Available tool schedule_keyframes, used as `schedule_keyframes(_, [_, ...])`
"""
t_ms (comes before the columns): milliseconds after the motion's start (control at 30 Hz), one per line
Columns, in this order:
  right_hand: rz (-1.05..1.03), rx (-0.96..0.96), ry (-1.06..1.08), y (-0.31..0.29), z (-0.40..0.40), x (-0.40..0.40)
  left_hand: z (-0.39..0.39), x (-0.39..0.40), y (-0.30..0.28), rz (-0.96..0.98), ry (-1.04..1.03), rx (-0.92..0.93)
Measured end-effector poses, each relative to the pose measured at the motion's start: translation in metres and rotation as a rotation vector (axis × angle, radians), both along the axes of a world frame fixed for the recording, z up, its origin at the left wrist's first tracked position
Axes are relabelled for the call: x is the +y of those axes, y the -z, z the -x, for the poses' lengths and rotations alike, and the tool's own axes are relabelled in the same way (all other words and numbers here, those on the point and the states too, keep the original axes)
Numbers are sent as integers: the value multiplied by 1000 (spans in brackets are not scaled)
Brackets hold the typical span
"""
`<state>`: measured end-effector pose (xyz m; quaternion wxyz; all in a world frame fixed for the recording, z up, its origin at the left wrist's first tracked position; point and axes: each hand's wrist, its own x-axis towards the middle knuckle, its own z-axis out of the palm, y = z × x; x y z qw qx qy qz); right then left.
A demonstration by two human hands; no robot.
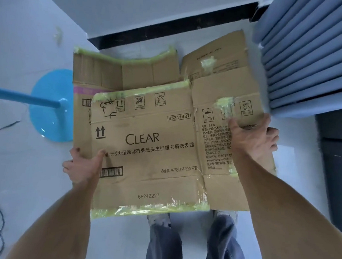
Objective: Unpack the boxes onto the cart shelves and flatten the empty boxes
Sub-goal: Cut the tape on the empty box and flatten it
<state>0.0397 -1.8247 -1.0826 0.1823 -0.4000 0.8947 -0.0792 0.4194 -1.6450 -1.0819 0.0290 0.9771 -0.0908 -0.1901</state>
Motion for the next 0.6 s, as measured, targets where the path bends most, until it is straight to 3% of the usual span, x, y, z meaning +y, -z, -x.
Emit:
schedule_keyframes(233, [54,-6,-61,-49,5,-57,20,-14,-31,-5,-18,16])
schedule_keyframes(600, [107,-3,32,-29,73,-108,59,-99,-11,28,80,19])
